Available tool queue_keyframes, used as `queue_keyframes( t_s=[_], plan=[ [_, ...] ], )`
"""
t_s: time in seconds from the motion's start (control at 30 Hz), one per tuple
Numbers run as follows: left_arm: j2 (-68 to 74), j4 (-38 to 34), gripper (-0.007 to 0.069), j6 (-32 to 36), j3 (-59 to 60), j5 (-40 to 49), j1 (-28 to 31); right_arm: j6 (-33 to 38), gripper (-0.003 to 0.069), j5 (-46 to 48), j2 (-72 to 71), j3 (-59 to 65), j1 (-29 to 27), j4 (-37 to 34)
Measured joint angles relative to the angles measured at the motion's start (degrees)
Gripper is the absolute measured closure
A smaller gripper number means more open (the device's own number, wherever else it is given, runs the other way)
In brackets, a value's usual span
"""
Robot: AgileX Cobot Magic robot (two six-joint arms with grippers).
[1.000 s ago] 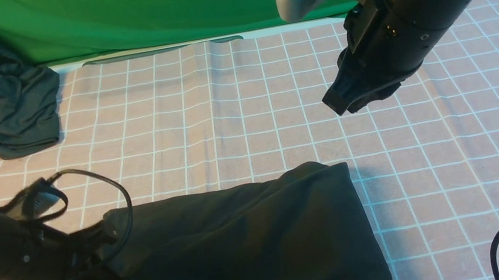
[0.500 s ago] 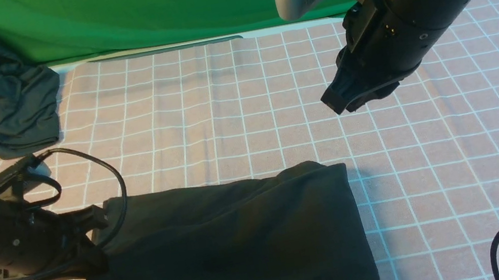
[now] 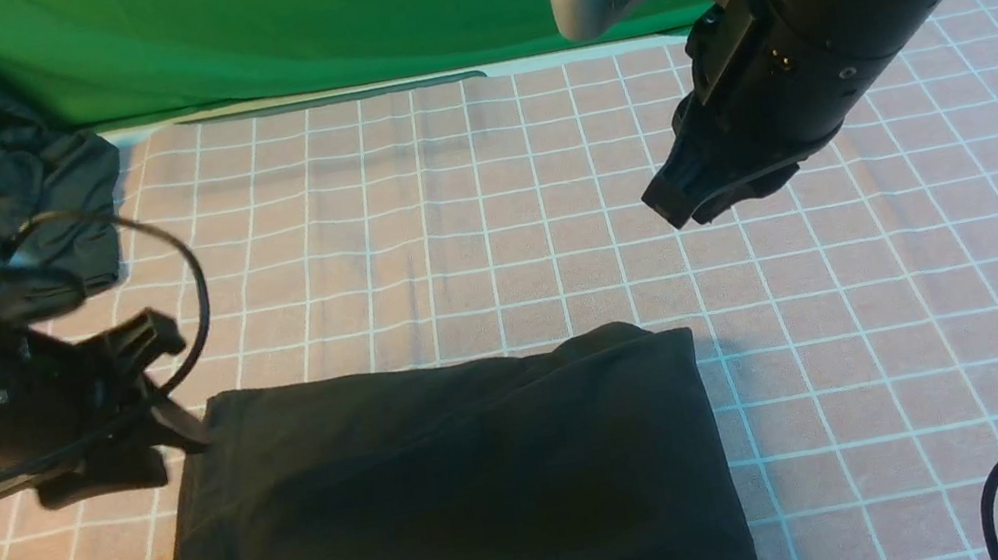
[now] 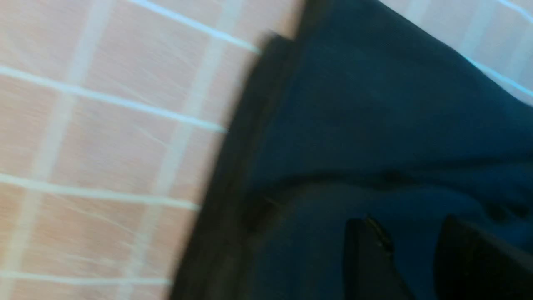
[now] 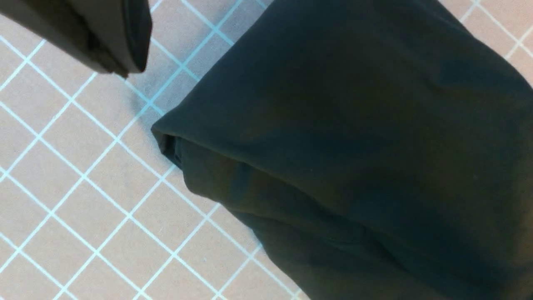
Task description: Fold a long-sleeved shirt over a pink coffee tablecloth.
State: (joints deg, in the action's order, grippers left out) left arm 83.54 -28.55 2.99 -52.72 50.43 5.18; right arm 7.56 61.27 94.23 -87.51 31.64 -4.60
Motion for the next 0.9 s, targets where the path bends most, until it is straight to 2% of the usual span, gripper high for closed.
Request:
queue_keyframes(
  t_s=[0.07, 0.13, 0.2, 0.3, 0.4, 0.57, 0.77, 0.9],
  plan=[
    [-0.99, -0.53, 0.0449, 0.61, -0.04, 0.5, -2.15, 0.0, 0.0622, -0.33, 0.0, 0.0, 0.0, -0.06],
    [-1.58, -0.75, 0.0552, 0.88, -0.04, 0.52, -7.04, 0.02, 0.0622, -0.77, 0.0, 0.0, 0.0, -0.1],
    [-1.35, -0.75, 0.0595, 0.77, -0.04, 0.28, -11.78, 0.02, 0.0622, -1.02, 0.0, 0.0, 0.0, -0.1],
    [-0.21, -0.37, 0.0612, -0.32, -0.04, -0.41, -18.53, 0.02, 0.0622, -1.32, 0.0, 0.0, 0.0, -0.1],
    [2.08, 1.64, 0.0612, -2.49, 0.37, -0.35, -22.73, 0.02, 0.0622, -1.78, 0.0, 0.0, 0.0, -0.13],
    [4.42, 5.35, 0.0612, -4.73, 5.74, -1.31, -25.7, 0.02, 0.0622, -1.99, 0.0, 0.0, 0.0, -0.13],
    [4.49, 8.65, 0.0612, -6.11, 10.25, -6.63, -25.83, 0.15, 0.0622, -2.83, 0.0, 0.0, 0.0, -0.13],
    [4.32, 9.29, 0.0612, -6.83, 10.29, -7.0, -25.83, 0.15, 0.0622, -3.0, 0.0, 0.0, 0.0, -0.13]
  ],
)
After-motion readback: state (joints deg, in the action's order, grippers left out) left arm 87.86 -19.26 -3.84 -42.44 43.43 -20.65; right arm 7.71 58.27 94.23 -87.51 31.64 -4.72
